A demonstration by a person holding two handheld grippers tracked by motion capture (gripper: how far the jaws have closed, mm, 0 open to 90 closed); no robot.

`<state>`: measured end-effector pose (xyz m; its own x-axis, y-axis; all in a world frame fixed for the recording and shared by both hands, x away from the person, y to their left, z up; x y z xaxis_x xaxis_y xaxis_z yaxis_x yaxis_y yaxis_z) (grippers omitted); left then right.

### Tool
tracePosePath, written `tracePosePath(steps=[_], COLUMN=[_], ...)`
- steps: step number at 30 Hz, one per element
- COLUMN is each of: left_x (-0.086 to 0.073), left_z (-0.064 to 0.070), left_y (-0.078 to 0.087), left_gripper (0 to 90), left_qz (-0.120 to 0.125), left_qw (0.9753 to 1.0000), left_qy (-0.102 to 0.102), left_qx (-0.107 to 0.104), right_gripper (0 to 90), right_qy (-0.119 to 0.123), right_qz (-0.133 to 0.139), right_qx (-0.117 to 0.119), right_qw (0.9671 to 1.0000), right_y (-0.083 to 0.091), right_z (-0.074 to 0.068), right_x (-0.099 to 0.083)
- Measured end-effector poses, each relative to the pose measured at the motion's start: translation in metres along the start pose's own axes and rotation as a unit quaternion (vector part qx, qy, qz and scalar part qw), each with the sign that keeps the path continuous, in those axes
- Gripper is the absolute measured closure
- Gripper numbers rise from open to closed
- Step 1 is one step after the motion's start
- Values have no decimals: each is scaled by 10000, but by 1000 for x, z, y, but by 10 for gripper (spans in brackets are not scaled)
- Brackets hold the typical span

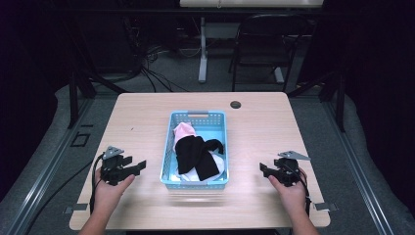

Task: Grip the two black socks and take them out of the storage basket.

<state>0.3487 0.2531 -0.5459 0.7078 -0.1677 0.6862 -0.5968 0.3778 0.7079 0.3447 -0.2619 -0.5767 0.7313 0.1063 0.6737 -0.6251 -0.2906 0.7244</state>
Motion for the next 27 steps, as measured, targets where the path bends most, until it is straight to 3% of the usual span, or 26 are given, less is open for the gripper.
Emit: tracePosePath(steps=[4,9,18,27], left_x=[9,20,37,55], left_z=[2,5,14,37], left_y=[4,9,17,8], left_gripper=[365,372,407,425], left_qz=[19,30,37,12], left_qw=[10000,9999,9998,9992], left_qy=[9,107,-89,-259], left_qx=[10,-132,-161,-301], right_gripper=[357,356,356,356], right_qy=[18,8,9,-9], right_qz=[-13,-30,-28,-26], right_qx=[-26,-35,-18,-11], right_qw=[10000,10000,10000,10000], right_y=[1,0,0,0], right_z=[0,1,1,1], right_x=[0,0,0,0])
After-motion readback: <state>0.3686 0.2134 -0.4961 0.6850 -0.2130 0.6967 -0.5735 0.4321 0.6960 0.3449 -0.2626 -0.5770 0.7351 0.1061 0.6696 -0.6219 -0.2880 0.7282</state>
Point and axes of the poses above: each handheld gripper's, and its own axes: y roughly backward along the jaws, x roughly out of its top, z roughly to its right, the point moved 2 cm from there along -y, roughly forward along the jaws, and after that the axes turned 7 degrees about -z, right-handed, at the moved point
